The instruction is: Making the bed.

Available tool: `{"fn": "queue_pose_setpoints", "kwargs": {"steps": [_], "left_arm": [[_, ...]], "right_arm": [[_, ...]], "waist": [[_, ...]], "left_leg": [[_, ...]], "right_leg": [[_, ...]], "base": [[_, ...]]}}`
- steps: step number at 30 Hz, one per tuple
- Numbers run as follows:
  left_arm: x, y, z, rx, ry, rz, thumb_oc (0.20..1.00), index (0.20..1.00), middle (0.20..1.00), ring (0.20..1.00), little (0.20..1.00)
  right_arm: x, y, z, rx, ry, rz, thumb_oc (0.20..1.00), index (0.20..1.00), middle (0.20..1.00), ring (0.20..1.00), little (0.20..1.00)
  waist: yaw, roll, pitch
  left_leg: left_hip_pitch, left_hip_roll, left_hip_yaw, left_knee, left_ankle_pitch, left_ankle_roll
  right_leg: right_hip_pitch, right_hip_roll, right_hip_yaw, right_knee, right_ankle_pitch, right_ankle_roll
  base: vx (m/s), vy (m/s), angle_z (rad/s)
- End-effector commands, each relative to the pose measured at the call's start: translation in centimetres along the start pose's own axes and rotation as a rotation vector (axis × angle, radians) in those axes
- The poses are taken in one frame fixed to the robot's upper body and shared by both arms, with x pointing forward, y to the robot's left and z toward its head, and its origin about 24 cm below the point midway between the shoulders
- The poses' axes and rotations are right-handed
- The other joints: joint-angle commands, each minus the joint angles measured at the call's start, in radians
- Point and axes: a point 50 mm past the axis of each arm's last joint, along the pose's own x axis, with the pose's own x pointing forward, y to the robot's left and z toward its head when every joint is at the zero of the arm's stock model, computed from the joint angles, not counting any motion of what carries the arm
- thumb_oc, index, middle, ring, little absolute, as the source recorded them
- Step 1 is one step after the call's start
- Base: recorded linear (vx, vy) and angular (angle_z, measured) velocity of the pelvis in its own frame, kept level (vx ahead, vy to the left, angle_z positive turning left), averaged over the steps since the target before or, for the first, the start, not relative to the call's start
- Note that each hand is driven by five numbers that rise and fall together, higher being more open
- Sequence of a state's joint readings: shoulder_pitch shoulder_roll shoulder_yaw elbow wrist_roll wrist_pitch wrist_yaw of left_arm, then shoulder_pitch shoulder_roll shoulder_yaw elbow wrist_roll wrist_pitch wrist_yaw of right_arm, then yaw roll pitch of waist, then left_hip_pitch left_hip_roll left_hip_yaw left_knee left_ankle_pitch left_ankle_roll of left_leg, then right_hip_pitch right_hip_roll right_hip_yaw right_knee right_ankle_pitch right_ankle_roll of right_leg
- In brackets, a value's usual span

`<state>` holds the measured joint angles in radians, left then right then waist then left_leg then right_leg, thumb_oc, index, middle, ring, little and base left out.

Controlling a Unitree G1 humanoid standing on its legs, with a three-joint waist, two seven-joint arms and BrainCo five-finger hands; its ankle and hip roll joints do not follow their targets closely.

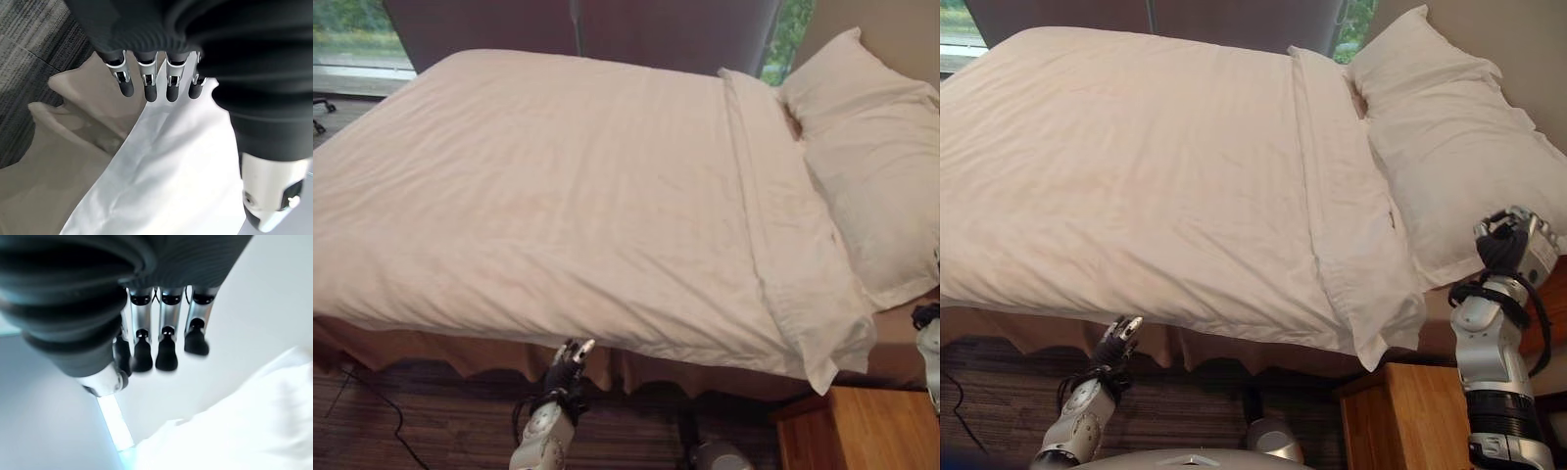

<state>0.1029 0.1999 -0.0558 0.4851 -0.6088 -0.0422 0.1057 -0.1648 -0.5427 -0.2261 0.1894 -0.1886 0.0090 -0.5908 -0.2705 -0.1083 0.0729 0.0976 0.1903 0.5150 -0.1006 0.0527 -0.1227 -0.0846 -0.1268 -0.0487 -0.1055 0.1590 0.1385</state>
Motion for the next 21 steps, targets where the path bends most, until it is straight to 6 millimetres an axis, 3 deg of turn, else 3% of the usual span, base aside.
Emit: {"fn": "queue_pose_setpoints", "kwargs": {"steps": [1,3,6,15,16,17,20,21], "left_arm": [[1.2,-1.4,3.9,0.029,-0.133,-0.077,1.0,1.0,1.0,1.0,1.0],[1.4,-1.6,3.4,0.007,-0.104,-0.093,1.0,1.0,1.0,1.0,1.0],[1.2,-1.7,2.2,-0.039,-0.068,-0.121,1.0,1.0,1.0,1.0,1.0],[1.8,-2.1,3.3,-0.041,-0.101,-0.166,1.0,1.0,1.0,1.0,1.0],[2.0,-2.5,3.8,-0.036,-0.116,-0.179,1.0,1.0,1.0,1.0,1.0],[2.2,-3.6,4.9,-0.036,-0.158,-0.216,1.0,1.0,1.0,1.0,1.0],[2.6,-4.3,5.9,-0.031,-0.193,-0.231,1.0,1.0,1.0,1.0,1.0],[2.6,-4.2,6.8,-0.001,-0.23,-0.24,1.0,1.0,1.0,1.0,1.0]], "right_arm": [[0.3,2.6,2.2,0.858,0.152,-0.02,0.2,0.2,0.2,0.2,0.2],[0.2,4.0,2.8,1.209,0.217,-0.007,0.2,0.2,0.2,0.2,0.2],[0.6,5.6,3.5,1.427,0.268,-0.018,0.2,0.2,0.2,0.2,0.2],[3.8,6.2,5.7,1.4,0.246,0.011,0.2,0.2,0.2,0.2,0.2],[4.6,5.9,6.5,1.403,0.224,0.008,0.2,0.2,0.2,0.2,0.2],[6.5,5.2,9.1,1.415,0.151,0.016,0.2,0.2,0.2,0.2,0.2],[9.0,3.8,11.5,1.414,0.086,0.0,0.2,0.2,0.2,0.2,0.2],[10.9,2.6,12.7,1.322,0.051,0.013,0.2,0.2,0.2,0.2,0.2]], "waist": [[0.016,-0.019,0.01],[0.018,-0.009,0.011],[0.035,0.009,0.015],[0.077,0.042,0.08],[0.081,0.051,0.102],[0.089,0.078,0.166],[0.093,0.108,0.217],[0.101,0.142,0.263]], "left_leg": [[0.037,0.035,-0.071,0.013,-0.047,-0.007],[0.042,0.034,-0.067,0.013,-0.049,-0.01],[0.046,0.029,-0.064,0.013,-0.05,-0.014],[0.014,0.03,-0.069,0.013,-0.033,-0.028],[0.002,0.028,-0.073,0.013,-0.028,-0.03],[-0.034,0.017,-0.082,0.017,-0.023,-0.028],[-0.068,0.0,-0.074,0.022,-0.017,-0.025],[-0.107,-0.005,-0.044,0.047,-0.028,-0.024]], "right_leg": [[-0.068,-0.055,-0.035,0.018,-0.008,0.057],[-0.067,-0.058,-0.035,0.018,-0.01,0.057],[-0.069,-0.063,-0.039,0.018,-0.01,0.059],[-0.085,-0.071,-0.054,0.018,-0.01,0.059],[-0.096,-0.072,-0.05,0.018,-0.007,0.06],[-0.135,-0.078,-0.032,0.021,0.002,0.061],[-0.186,-0.08,-0.002,0.024,0.015,0.063],[-0.233,-0.087,0.024,0.028,0.022,0.07]], "base": [[0.04,0.008,0.02],[0.05,0.011,0.03],[0.06,0.013,0.01],[-0.03,-0.019,0.02],[-0.24,0.028,0.06],[-0.29,0.066,0.06],[-0.23,0.074,0.01],[-0.14,0.044,-0.05]]}}
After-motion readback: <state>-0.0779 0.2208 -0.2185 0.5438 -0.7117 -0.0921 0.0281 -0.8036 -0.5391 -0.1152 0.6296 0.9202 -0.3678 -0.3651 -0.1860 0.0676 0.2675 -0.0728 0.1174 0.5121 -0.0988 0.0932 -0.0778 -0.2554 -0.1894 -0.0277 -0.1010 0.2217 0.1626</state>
